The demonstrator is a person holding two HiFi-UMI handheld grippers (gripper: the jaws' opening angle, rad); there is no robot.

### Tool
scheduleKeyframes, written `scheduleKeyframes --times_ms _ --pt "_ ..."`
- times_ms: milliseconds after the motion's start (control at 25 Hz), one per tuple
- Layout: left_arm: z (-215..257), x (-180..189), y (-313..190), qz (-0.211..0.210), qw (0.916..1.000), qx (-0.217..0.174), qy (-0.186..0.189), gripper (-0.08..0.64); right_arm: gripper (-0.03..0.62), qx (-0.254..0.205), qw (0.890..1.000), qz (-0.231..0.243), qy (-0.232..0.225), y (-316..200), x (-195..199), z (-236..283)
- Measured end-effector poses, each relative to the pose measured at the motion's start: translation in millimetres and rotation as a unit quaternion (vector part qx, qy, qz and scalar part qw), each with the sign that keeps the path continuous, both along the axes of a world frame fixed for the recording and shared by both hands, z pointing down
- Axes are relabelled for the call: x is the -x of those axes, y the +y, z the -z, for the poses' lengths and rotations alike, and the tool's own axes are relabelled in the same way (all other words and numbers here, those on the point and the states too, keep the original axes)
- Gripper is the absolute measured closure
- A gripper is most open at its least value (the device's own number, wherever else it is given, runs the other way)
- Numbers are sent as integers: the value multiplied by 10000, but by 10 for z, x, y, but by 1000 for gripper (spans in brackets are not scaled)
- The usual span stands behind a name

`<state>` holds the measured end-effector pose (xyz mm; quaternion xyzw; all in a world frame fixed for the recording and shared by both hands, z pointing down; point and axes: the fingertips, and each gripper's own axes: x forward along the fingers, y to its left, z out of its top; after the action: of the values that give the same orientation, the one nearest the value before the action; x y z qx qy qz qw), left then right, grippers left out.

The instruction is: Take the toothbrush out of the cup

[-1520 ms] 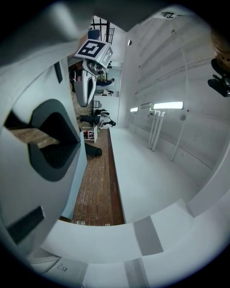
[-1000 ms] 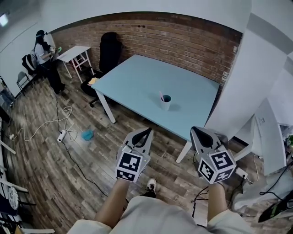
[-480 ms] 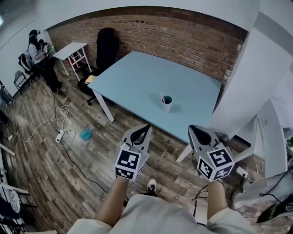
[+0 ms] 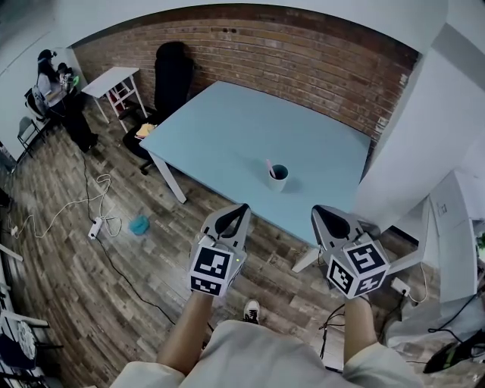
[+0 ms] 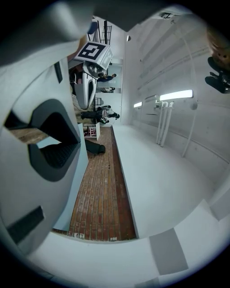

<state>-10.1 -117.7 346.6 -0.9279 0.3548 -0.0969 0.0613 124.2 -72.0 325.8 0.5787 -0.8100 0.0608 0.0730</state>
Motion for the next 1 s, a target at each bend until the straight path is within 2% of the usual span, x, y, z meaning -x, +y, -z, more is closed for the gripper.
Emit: scheduleKeyframes --times_ms 520,1000 --pt "-114 0 -747 -90 10000 36 -18 534 583 61 10000 11 34 -753 45 -121" --pt "-249 68 -1087 -77 9997 210 1 534 583 312 9994 29 160 -1144 70 -249"
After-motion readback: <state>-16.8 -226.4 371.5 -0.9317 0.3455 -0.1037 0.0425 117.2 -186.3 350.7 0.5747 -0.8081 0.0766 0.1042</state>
